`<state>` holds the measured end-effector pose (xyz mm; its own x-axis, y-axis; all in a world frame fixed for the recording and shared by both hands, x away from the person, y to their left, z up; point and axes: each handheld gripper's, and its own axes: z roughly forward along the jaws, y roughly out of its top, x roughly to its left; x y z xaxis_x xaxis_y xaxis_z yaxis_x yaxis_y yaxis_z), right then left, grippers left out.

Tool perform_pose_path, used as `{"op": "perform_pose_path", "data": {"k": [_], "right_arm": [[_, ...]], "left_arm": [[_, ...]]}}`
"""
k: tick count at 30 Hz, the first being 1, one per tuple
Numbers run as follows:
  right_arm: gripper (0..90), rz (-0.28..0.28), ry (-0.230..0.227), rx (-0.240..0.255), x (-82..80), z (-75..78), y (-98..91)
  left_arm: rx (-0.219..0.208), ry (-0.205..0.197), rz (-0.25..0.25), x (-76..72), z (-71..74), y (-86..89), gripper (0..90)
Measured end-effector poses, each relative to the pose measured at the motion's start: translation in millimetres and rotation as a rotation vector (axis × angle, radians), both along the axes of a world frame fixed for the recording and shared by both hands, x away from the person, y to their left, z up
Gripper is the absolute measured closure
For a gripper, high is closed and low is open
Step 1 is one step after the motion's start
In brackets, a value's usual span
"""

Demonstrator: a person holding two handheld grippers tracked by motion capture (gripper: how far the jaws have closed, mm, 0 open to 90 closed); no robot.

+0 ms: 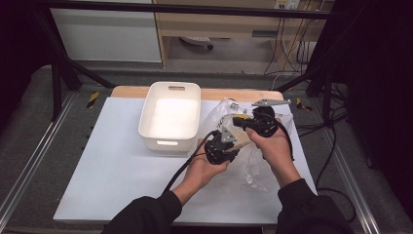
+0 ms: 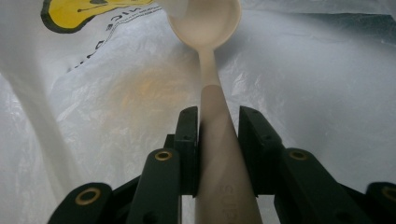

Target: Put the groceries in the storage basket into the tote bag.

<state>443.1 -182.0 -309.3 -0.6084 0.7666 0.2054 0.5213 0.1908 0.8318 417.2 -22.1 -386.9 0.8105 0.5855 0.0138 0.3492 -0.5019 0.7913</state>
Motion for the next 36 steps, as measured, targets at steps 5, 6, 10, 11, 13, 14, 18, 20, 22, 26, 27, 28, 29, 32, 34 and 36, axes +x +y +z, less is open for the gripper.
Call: {"op": "perform_pose_path", "data": {"k": [5,6,10,11,13,14,18,20,22,26,27,28,29,32,34,36], "right_arm": [[90.0,-0.009,-0.003,0.004,-1.4,0.9,-6.5],[90.0,-0.01,-0.004,0.006,-1.7,0.4,-8.2],[90.0,-0.02,0.0,0.012,-3.6,-2.1,-14.8],[90.0,-0.021,-0.002,0.014,-4.0,-2.3,-15.6],[90.0,-0.021,-0.003,0.015,-5.3,-2.5,-17.4],[90.0,-0.021,-0.002,0.017,-5.7,-2.5,-18.0],[90.0,-0.023,-0.001,0.023,-7.3,-2.9,-19.6],[90.0,-0.024,-0.001,0.025,-7.7,-3.6,-21.3],[90.0,-0.029,0.002,0.027,-7.6,-4.1,-22.7],[90.0,-0.032,0.0,0.03,-5.9,-4.0,-25.0],[90.0,-0.034,0.001,0.031,-5.5,-3.7,-25.3],[90.0,-0.035,0.003,0.033,-5.0,-3.4,-25.7],[90.0,-0.034,-0.001,0.034,-4.5,-3.3,-26.0],[90.0,-0.035,-0.004,0.039,-4.3,-1.7,-26.4],[90.0,-0.038,-0.008,0.045,-4.4,0.6,-26.8],[90.0,-0.038,-0.013,0.045,-4.1,2.7,-27.2]], "left_arm": [[-0.005,-0.013,0.016,3.0,-4.7,-2.8,69.2],[-0.004,-0.013,0.019,4.1,-6.0,-3.2,69.2],[0.002,-0.016,0.03,8.6,-12.1,-5.0,69.2],[0.003,-0.018,0.03,9.5,-13.7,-5.7,69.2],[-0.002,-0.027,0.033,10.5,-15.6,-7.6,69.2],[-0.005,-0.034,0.032,10.6,-16.1,-8.7,69.2],[-0.029,-0.053,0.028,10.3,-19.0,-14.0,69.2],[-0.035,-0.061,0.025,10.0,-21.3,-17.4,69.2],[-0.03,-0.067,0.025,9.6,-23.7,-20.1,69.2],[-0.02,-0.073,0.022,8.9,-28.9,-24.9,69.2],[-0.016,-0.08,0.021,8.5,-30.2,-26.5,69.2],[-0.017,-0.081,0.022,8.5,-30.6,-27.1,69.2],[-0.017,-0.083,0.022,8.8,-31.1,-27.7,69.2],[-0.01,-0.098,0.026,9.3,-32.4,-28.7,69.2],[-0.012,-0.108,0.025,8.4,-33.3,-30.0,69.2],[-0.014,-0.119,0.024,6.8,-33.6,-32.0,69.2]]}}
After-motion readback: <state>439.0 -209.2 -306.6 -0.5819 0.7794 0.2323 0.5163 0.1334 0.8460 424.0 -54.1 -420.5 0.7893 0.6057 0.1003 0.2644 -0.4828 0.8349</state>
